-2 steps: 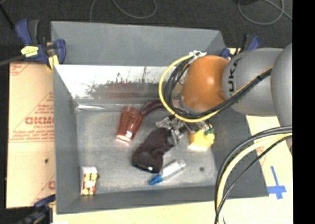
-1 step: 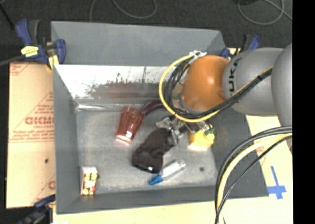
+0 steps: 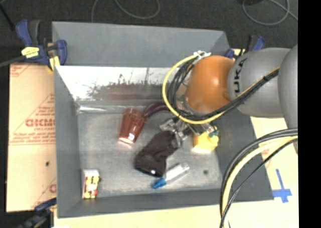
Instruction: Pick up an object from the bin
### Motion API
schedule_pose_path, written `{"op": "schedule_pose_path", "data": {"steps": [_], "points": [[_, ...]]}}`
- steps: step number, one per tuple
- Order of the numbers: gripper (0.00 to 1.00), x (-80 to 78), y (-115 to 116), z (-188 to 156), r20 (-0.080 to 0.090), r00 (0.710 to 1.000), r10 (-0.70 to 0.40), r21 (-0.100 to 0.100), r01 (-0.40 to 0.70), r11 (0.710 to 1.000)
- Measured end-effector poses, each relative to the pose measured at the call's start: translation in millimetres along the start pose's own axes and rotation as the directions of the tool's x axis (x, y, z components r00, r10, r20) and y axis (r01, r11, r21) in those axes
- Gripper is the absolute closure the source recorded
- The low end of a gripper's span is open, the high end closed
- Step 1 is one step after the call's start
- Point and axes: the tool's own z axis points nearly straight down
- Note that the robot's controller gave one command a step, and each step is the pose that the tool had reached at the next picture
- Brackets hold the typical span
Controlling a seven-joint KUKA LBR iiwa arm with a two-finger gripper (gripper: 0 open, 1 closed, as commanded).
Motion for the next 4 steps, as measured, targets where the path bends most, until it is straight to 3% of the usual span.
{"op": "schedule_pose_path", "data": {"steps": [3, 4], "points": [[1.0, 1.8, -0.1, -29.7, -0.008, 1.0, 0.003, -0.004, -0.003, 1.0], [1.0, 0.8, -0.8, -56.3, -0.006, 1.0, 0.005, -0.003, -0.005, 1.0]]}}
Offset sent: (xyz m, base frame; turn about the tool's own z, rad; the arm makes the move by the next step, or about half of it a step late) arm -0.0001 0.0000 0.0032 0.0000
